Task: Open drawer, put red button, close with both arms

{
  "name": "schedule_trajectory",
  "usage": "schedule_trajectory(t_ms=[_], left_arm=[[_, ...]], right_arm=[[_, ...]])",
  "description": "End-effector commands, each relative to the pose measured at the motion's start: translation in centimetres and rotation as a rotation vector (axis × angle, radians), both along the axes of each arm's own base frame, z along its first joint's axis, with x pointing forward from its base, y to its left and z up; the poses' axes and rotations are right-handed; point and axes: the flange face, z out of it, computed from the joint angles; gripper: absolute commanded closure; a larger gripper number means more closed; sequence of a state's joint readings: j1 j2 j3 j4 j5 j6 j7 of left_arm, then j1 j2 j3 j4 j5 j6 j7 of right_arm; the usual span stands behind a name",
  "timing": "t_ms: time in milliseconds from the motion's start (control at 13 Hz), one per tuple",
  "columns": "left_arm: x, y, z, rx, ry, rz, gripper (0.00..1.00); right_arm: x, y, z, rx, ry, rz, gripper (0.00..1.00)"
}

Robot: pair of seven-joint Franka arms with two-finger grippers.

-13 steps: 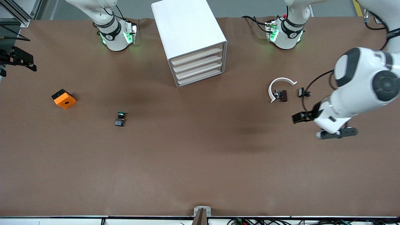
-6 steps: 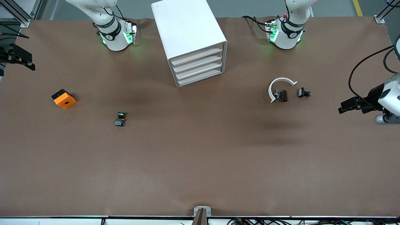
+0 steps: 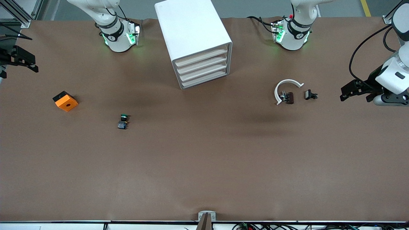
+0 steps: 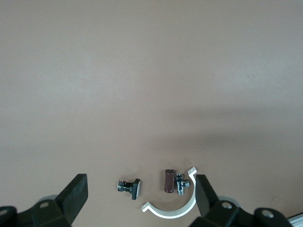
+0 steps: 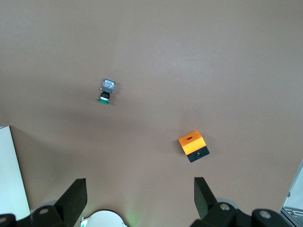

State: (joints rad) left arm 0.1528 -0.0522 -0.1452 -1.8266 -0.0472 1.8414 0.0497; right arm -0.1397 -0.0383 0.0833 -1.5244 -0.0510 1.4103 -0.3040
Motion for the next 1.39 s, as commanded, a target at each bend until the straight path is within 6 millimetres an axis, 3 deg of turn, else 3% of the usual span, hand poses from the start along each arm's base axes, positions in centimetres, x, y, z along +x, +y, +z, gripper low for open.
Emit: schedule_trajectory(t_ms=[0, 309, 386, 771, 1311], left_arm=[[-1.1, -0.3, 1.0, -0.007, -0.019, 0.010, 0.00], [-1.3, -0.6, 1.9, 0.006, -0.020, 0.023, 0.00], [-1.3, -0.5, 2.5, 0.006, -0.026, 0.026, 0.00], [-1.6, -0.3, 5.3, 0.008, -0.025, 0.016, 0.00], [-3.1, -1.2, 9.8, 0.011, 0.025, 0.004, 0.00]], right_arm=[[-1.7, -0.8, 1.0, 0.021, 0.000, -0.038, 0.00], [-2.8, -6.1, 0.9, 0.099, 0.015, -0.147, 0.00], [-2.8, -6.5, 0.7, 0.107, 0.010, -0.155, 0.00], [-3.4, -4.2, 2.3, 0.085, -0.020, -0.259, 0.00], [-3.2, -4.9, 2.3, 0.083, -0.023, -0.180, 0.00]])
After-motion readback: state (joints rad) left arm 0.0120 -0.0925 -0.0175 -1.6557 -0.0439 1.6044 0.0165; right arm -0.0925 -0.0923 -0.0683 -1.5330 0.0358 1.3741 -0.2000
